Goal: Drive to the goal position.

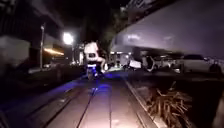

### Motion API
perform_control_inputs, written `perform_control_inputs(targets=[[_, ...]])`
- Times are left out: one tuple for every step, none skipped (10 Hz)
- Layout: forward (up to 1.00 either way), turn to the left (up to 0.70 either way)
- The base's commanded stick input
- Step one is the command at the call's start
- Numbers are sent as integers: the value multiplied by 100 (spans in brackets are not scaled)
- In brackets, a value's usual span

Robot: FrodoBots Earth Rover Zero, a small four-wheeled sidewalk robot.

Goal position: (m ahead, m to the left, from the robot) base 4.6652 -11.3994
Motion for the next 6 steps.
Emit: perform_control_inputs(targets=[[45,0],[45,0],[45,0],[45,0],[45,0],[45,0]])
